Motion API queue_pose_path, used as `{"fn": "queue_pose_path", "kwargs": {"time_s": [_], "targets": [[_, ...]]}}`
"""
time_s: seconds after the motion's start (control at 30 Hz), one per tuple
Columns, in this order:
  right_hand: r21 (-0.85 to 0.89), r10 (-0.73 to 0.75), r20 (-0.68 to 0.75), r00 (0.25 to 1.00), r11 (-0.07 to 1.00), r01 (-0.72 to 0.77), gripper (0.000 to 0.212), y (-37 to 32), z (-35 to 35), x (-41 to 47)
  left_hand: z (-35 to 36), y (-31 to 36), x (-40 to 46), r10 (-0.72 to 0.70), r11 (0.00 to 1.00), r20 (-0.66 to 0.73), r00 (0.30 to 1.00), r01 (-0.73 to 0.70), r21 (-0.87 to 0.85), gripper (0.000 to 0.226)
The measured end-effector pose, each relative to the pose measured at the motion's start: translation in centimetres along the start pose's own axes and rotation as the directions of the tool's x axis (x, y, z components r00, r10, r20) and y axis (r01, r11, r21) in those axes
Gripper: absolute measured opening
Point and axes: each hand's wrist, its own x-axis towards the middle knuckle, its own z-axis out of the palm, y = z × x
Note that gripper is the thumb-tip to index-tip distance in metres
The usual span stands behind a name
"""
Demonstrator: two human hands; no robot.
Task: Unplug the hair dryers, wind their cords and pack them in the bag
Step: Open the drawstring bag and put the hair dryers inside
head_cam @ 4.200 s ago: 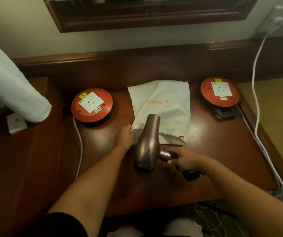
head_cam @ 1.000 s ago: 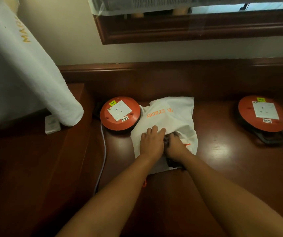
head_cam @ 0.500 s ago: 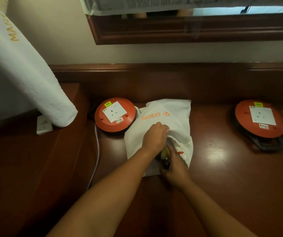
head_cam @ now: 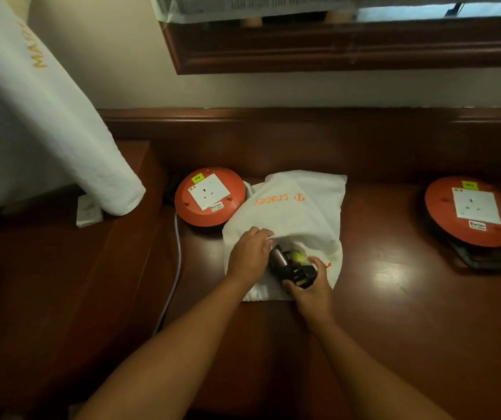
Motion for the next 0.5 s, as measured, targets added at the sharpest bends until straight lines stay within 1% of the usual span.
{"fn": "queue_pose_path", "kwargs": {"time_s": [0.07, 0.1, 0.17, 0.2, 0.27, 0.3, 0.4, 0.43, 0.5], "targets": [[0.098, 0.038, -0.038, 0.999, 0.995, -0.034, 0.068, 0.2, -0.3, -0.5, -0.1, 0.0, -0.2, -0.003, 0.999, -0.026, 1.0, 0.001, -0.046, 0.027], [0.178, 0.066, -0.072, 0.995, 0.983, -0.052, 0.066, 0.1, -0.4, -0.8, -0.1, 0.0, -0.3, 0.004, 0.998, -0.031, 1.0, -0.006, -0.059, 0.026], [0.343, 0.13, -0.14, 0.982, 0.936, -0.075, 0.065, -0.1, -0.9, -1.4, 0.1, 0.2, -0.7, 0.027, 0.995, -0.033, 0.999, -0.03, -0.093, 0.026], [0.427, 0.157, -0.146, 0.977, 0.901, -0.08, 0.065, -0.5, -1.2, -1.6, 0.2, 0.6, -0.8, 0.035, 0.992, -0.037, 0.999, -0.039, -0.12, 0.026], [0.595, 0.188, -0.093, 0.978, 0.798, -0.097, 0.062, -1.3, -1.7, -1.9, 0.6, 1.5, -1.0, 0.04, 0.983, -0.046, 0.998, -0.048, -0.176, 0.027], [0.651, 0.196, -0.052, 0.979, 0.75, -0.115, 0.059, -1.7, -2.0, -2.1, 0.7, 2.0, -0.9, 0.041, 0.979, -0.041, 0.998, -0.048, -0.197, 0.029], [0.725, 0.18, 0.026, 0.983, 0.674, -0.143, 0.051, -2.2, -3.5, -2.4, 0.8, 2.9, -0.6, 0.044, 0.974, -0.012, 0.999, -0.045, -0.224, 0.032], [0.749, 0.171, 0.045, 0.984, 0.646, -0.147, 0.053, -2.3, -4.0, -2.6, 0.7, 3.0, -0.4, 0.044, 0.972, -0.014, 0.999, -0.046, -0.23, 0.032], [0.786, 0.171, 0.085, 0.982, 0.593, -0.171, 0.074, -2.2, -4.8, -2.8, 0.4, 3.1, 0.0, 0.048, 0.972, -0.029, 0.998, -0.054, -0.229, 0.032]]}}
